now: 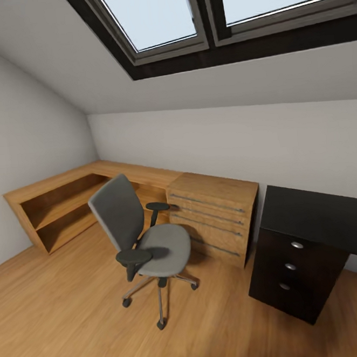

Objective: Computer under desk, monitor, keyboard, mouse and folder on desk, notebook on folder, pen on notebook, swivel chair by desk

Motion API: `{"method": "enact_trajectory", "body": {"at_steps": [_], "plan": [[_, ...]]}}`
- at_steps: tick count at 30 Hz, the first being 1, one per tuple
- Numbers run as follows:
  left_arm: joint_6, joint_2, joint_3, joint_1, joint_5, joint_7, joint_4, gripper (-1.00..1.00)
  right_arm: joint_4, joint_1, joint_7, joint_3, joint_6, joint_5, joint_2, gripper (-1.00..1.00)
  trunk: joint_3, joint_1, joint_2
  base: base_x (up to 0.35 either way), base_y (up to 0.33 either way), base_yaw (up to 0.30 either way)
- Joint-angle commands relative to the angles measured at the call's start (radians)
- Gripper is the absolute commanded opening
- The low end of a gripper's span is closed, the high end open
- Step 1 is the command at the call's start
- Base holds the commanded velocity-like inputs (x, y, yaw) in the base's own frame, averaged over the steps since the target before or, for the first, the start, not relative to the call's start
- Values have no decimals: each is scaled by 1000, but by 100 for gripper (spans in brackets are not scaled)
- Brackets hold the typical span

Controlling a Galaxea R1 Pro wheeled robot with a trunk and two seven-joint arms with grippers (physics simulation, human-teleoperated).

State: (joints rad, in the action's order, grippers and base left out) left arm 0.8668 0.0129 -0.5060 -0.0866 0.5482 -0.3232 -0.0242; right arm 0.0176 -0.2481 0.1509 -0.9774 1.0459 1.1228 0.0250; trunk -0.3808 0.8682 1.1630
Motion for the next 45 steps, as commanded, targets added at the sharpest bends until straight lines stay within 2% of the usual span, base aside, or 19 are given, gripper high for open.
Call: {"method": "enact_trajectory", "body": {"at_steps": [1, 4, 9, 16, 45], "plan": [[2, 0, -8, -1, 5, -6, 0, 100, 1, 0, 10, -9, 1, -3, 0, 100, -1, 0, 1, 0, 0, 288], [1, 0, -7, -1, 21, -6, 0, 100, 1, 0, 10, -9, 1, -3, 0, 100, -1, 0, 1, 0, 0, 288], [-2, 0, -8, -1, 75, -6, 0, 100, 1, 0, 10, -11, 1, -3, -5, 100, -1, 0, 1, 0, 0, 288], [-4, 1, -11, -1, 105, -6, 0, 100, 1, 0, 10, -14, 1, -4, -9, 100, -1, 0, 1, 0, 0, 288], [-9, 18, -13, -1, 107, -5, 0, 100, 2, 0, 9, -15, 1, -4, -10, 100, -1, 0, 1, 0, 0, 287]]}}
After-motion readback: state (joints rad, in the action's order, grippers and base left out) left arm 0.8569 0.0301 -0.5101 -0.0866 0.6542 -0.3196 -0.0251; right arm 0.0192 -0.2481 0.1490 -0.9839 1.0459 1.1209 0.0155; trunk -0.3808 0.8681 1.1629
